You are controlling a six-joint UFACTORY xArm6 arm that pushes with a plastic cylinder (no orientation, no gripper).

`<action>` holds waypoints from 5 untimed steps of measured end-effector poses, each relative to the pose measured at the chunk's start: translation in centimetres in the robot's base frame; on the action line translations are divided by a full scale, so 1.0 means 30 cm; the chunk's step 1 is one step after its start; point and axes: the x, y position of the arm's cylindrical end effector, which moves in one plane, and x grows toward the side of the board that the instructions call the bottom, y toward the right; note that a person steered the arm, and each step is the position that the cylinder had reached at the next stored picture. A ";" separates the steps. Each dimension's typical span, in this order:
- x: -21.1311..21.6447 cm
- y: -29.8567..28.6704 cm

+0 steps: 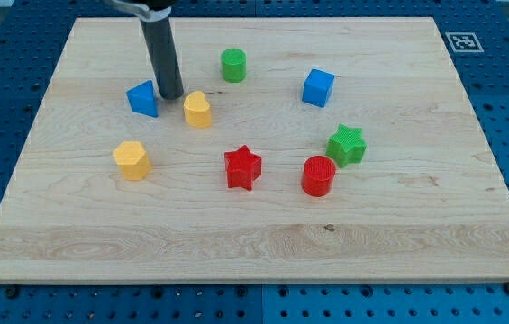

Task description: Place the yellow heart below the yellow hexagon

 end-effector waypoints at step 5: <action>0.035 0.267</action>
